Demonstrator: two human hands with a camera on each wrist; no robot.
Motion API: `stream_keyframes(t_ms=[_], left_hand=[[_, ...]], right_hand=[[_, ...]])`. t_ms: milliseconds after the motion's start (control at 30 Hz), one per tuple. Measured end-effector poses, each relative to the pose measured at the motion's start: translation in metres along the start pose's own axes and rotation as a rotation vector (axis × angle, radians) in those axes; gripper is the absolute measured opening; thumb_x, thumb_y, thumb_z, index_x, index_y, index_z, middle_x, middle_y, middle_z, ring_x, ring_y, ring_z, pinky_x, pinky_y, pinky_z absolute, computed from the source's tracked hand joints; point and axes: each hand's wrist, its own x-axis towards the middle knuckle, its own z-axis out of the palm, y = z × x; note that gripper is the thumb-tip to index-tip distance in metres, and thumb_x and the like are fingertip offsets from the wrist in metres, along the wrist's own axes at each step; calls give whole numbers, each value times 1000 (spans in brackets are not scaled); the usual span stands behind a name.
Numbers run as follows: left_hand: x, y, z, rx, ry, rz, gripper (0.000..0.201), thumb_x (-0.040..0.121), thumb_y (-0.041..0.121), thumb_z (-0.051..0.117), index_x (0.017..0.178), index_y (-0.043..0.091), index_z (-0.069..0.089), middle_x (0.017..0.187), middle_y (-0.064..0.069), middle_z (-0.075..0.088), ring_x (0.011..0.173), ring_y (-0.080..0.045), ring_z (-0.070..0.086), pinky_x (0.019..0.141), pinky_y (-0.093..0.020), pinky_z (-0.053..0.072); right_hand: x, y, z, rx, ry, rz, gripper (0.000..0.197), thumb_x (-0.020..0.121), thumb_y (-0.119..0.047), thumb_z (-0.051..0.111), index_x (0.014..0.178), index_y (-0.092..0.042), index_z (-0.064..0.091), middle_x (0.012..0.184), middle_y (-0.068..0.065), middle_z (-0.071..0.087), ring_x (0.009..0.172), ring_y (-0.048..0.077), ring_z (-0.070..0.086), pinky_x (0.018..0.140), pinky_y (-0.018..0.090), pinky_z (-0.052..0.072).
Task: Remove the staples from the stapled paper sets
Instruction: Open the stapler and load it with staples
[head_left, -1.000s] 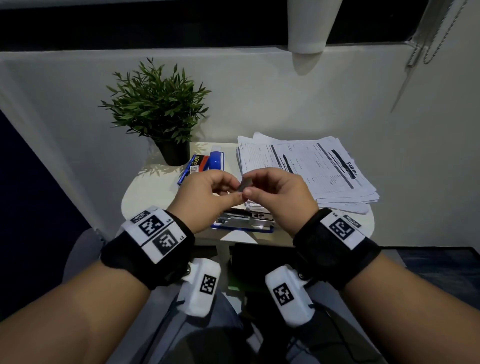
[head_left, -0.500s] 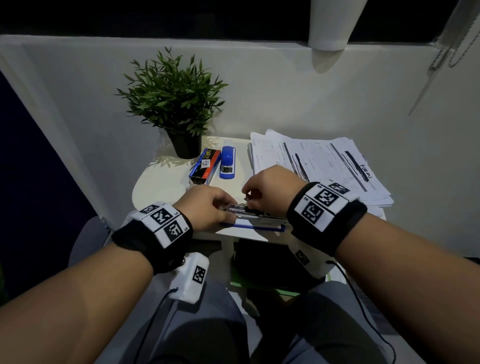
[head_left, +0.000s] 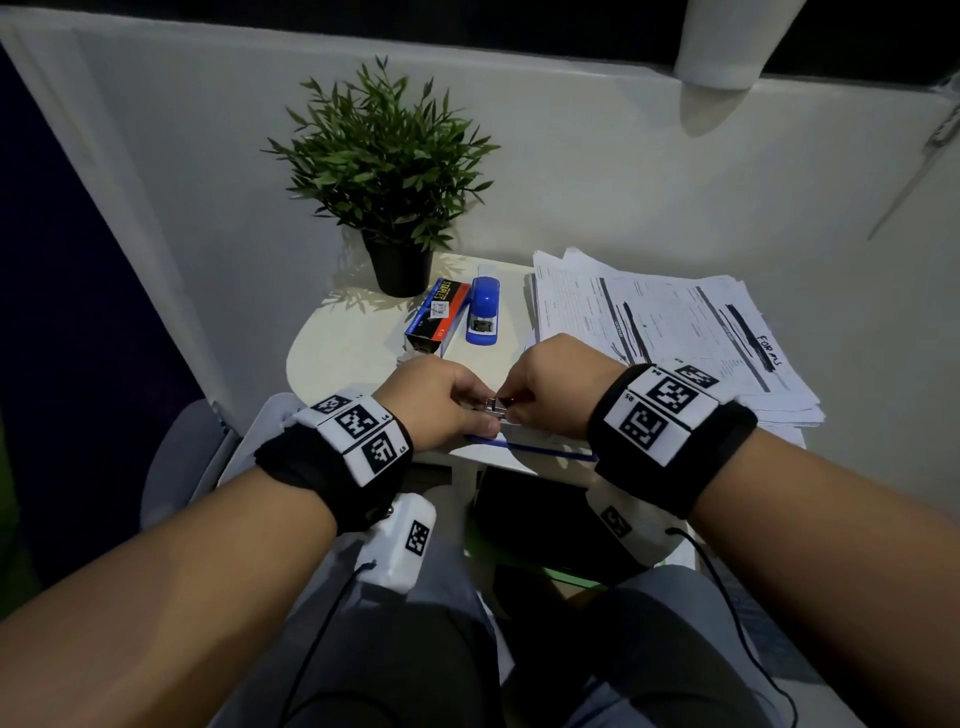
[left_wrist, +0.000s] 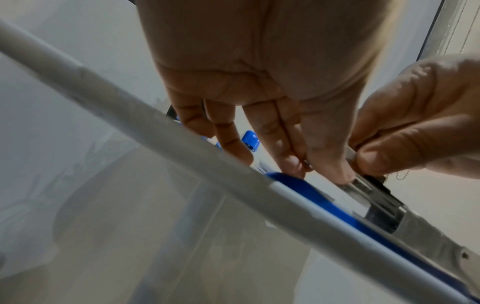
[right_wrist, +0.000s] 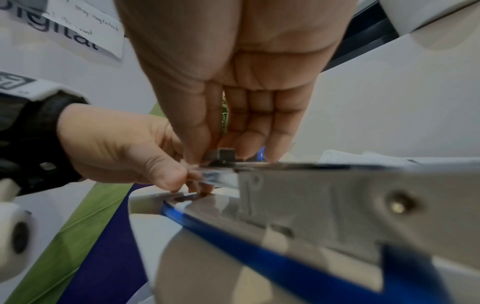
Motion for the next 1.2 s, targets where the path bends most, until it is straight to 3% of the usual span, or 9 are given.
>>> stream_keyframes(t_ms=[267, 433, 600, 800, 900, 1000, 1067, 1200], left_hand=[[-1, -2, 0, 13, 10, 11, 30, 69, 29, 81, 98, 26, 73, 79, 14, 64, 82, -6, 60, 74, -18, 43], [-2, -3, 2, -22, 17, 23, 33, 69, 28, 81, 101, 24, 73, 77, 16, 64, 75, -1, 58, 72, -15, 43], [-1, -4, 1, -24, 10, 31, 34, 69, 29, 81, 102, 24, 73, 79, 15, 66, 73, 0, 58, 69, -14, 44], [-1, -2, 1, -14, 11, 26, 32, 69, 29, 81, 100, 25, 74, 84, 12, 68, 81, -5, 60, 81, -23, 49], [-1, -3, 1, -9, 7, 24, 32, 69, 29, 82, 100, 25, 74, 85, 11, 69, 80, -4, 61, 77, -19, 49], [-1, -4, 1, -15, 24, 29, 33, 68, 29, 82, 99, 23, 74, 80, 13, 67, 73, 0, 59, 69, -12, 44], [-1, -5, 3, -9, 34, 35, 32, 69, 29, 82, 99, 22, 74, 79, 13, 66, 70, 1, 58, 66, -10, 43], [0, -6, 4, 7, 49, 43, 30, 69, 29, 82, 97, 23, 74, 77, 13, 66, 69, 1, 57, 64, -10, 42]], right_hand=[[1, 4, 6, 22, -5, -5, 31, 93, -32, 56, 121, -24, 66, 112, 3, 66, 104, 21, 57, 91, 31, 46], [-15, 23, 13, 251, 159, 3, 24, 89, -22, 63, 112, -20, 71, 116, -1, 65, 107, 16, 57, 88, 19, 38], [-28, 30, 26, 88, 147, 49, 30, 93, -19, 56, 108, -42, 69, 131, -14, 47, 120, 17, 37, 97, 32, 39], [-29, 18, 26, 168, 130, 113, 35, 90, -15, 58, 114, -39, 67, 141, -11, 37, 127, 18, 28, 105, 38, 35], [-35, 23, 18, 111, 97, 138, 41, 88, -15, 57, 118, -43, 62, 142, -11, 35, 128, 19, 29, 106, 41, 35], [-50, 45, 7, 136, 92, 307, 32, 84, -28, 62, 115, -37, 64, 135, -7, 47, 122, 21, 44, 102, 40, 40], [-62, 59, 1, 169, 8, 466, 27, 84, -37, 66, 110, -30, 67, 125, -4, 57, 112, 20, 54, 93, 28, 42], [-74, 77, 7, 156, -187, 591, 28, 81, -19, 67, 109, -19, 68, 105, -1, 64, 88, 18, 54, 72, 23, 41]])
